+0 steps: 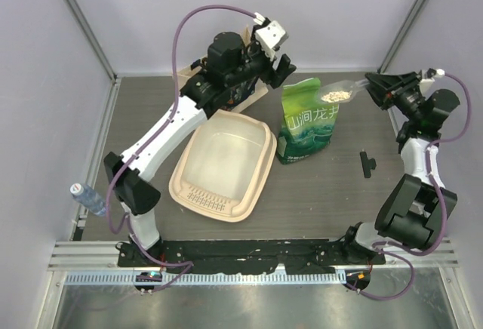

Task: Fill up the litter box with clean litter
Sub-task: Pour the cat litter into the litter box.

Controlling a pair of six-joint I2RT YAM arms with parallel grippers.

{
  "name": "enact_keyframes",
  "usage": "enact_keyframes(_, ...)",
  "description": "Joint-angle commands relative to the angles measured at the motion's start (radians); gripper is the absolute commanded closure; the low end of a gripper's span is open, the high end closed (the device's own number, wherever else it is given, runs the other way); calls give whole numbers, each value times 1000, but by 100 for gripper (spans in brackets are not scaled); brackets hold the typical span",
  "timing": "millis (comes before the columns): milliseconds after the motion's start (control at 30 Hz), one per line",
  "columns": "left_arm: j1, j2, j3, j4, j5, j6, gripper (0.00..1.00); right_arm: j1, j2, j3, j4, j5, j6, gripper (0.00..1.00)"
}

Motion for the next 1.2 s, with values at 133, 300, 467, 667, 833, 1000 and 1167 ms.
enact_keyframes(133, 29, -196, -115, 2, -142, 120, 23, 187, -95, -44, -34, -6, -91, 99)
enact_keyframes(300, 67, -280, -187, -27, -186, 149, 18, 283, -99, 0, -71, -19, -170, 99)
enact_keyframes(467, 113, -368, -272, -35, -218, 160, 14, 360, -80, 55, -192, -21, -273, 99)
enact_keyframes(667, 150, -446, -374, -32, -240, 164, 14, 473, -25, 152, -364, 0, -442, 99)
enact_keyframes(833, 179, -510, -446, -6, -245, 152, 14, 564, 42, 272, -577, 69, -649, 99)
enact_keyframes(1000, 202, -552, -494, -1, -234, 144, 14, 659, 108, 335, -687, 137, -761, 99)
enact_keyframes(1167, 216, -582, -522, 13, -222, 146, 14, 745, 187, 398, -721, 192, -828, 99)
